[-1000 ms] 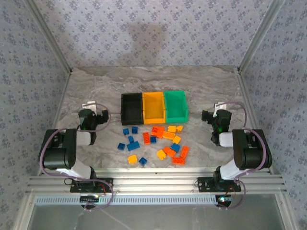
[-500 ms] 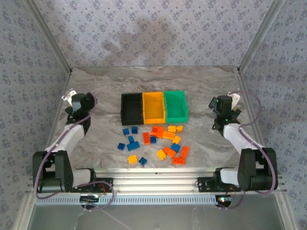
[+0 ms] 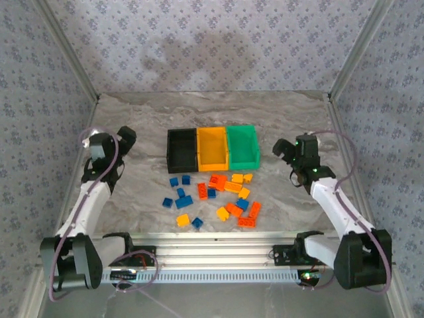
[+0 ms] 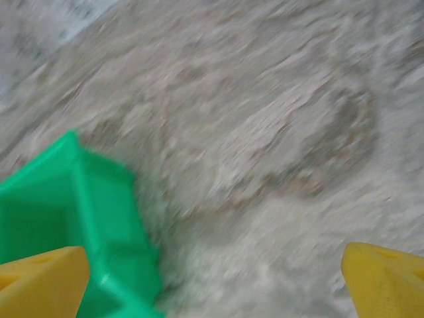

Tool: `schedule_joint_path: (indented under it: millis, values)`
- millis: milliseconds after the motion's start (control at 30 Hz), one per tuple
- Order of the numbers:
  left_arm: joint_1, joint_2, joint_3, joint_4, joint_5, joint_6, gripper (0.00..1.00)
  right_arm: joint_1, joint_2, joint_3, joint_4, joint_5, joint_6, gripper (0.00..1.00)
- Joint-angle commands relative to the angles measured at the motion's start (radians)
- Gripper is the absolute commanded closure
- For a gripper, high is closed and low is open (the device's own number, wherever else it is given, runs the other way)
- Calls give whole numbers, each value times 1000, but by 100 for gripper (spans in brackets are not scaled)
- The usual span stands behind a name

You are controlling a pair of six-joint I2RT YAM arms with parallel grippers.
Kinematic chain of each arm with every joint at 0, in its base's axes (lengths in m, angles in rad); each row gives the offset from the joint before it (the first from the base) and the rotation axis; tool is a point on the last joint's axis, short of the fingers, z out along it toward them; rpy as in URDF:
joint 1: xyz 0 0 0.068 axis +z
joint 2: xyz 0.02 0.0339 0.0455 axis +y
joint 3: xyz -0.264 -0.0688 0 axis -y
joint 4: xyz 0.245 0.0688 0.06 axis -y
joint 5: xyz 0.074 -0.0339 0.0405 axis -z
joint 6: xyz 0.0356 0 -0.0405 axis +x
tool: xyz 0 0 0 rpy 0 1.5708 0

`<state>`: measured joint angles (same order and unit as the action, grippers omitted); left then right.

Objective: Sort the legos into containers by color

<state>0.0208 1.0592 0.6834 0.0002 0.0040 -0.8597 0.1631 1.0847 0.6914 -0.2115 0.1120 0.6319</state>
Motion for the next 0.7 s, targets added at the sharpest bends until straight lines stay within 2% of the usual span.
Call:
schedule_joint_path:
  millis: [0,233,400,500,667]
  values:
    - [-81,-106,-43,-15,125,-7,0,109,-53,-49,-155,-22,5,0]
    - [-335,-267,-185,-81,86,28,0,372,-90,-127,-186,-50,-28,2]
    - [-486,-315,-260,-121,31,14,0,491,34,-135,-154,-50,31,4]
    - [-527,-332,-285,-146,10,5,0,544,104,-133,-99,-2,85,7]
    - [-538,-362,-323,-146,1,-17,0,576,185,-110,-41,30,144,14]
